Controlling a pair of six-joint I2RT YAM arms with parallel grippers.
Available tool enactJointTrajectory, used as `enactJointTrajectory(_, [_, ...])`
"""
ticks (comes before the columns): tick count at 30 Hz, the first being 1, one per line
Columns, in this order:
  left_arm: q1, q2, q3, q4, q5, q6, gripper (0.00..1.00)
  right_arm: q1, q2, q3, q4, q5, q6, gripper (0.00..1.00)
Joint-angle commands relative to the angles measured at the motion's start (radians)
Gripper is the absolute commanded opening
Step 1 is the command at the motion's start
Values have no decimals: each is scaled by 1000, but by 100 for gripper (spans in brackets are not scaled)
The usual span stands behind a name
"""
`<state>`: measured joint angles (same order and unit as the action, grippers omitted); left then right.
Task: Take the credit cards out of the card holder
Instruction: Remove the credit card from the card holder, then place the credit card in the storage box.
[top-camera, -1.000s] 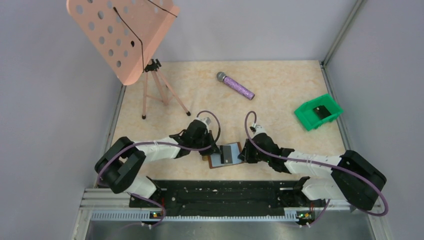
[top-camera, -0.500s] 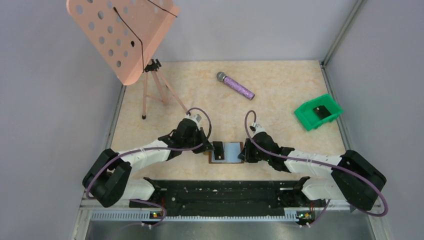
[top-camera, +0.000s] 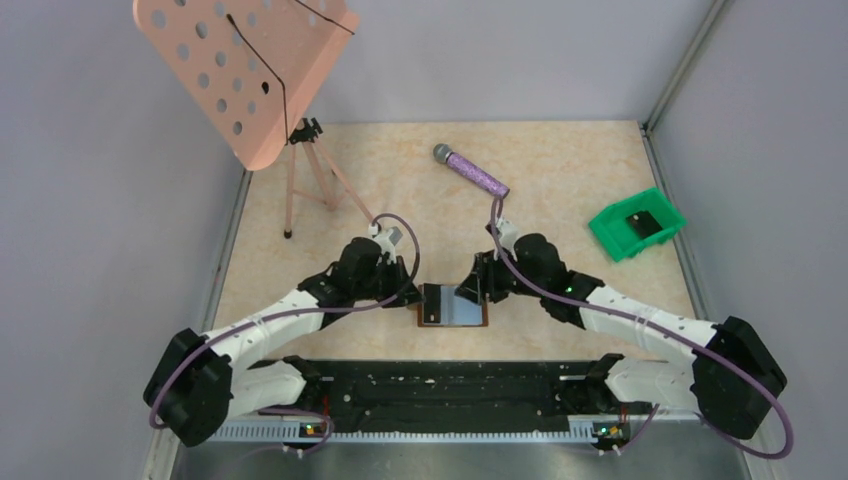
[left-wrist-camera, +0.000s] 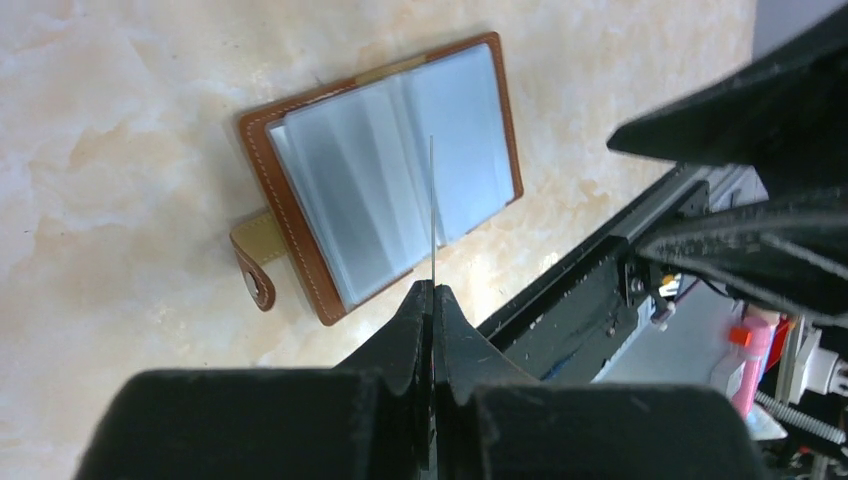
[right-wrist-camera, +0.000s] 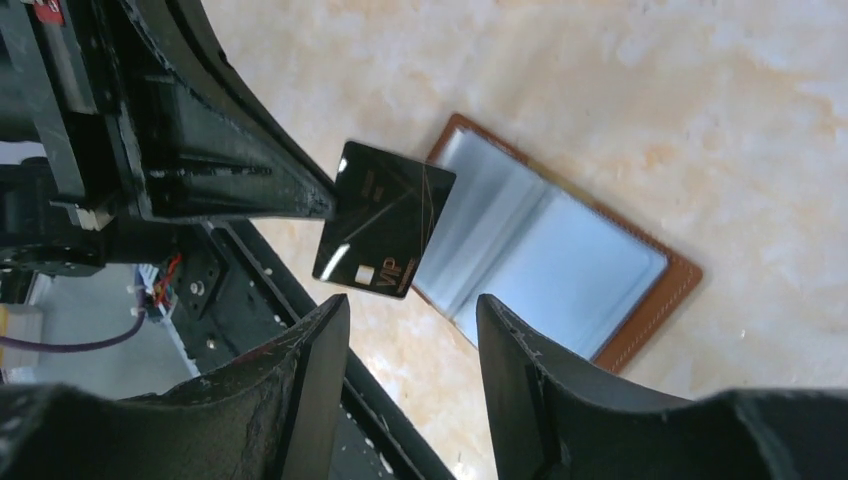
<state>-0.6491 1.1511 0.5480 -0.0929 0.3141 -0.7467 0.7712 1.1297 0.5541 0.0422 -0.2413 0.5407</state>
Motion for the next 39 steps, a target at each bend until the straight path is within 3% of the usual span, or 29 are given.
enactJointTrajectory(1, [3, -91, 16, -39, 65, 97, 0, -57, -28, 36, 46, -162, -104, 51])
enactJointTrajectory(8, [3, -158, 3, -21, 208, 162, 0, -90, 36, -36, 344, -447, -90, 56])
enactJointTrajectory(18, [2, -145, 7, 23, 336, 145, 0, -90, 102, 56, 198, -449, -226, 63])
enactJointTrajectory(26, [3, -141, 5, 56, 372, 136, 0, -90, 176, 85, 197, -528, -253, 66])
enactJointTrajectory(32, [2, -140, 0, 74, 377, 136, 0, -90, 204, 87, 196, -578, -265, 55])
enactJointTrajectory(37, [3, -136, 7, 44, 353, 155, 0, -90, 173, 61, 215, -601, -253, 28])
enactJointTrajectory(39, [3, -133, 7, 39, 349, 163, 0, -90, 158, 50, 241, -619, -230, 12])
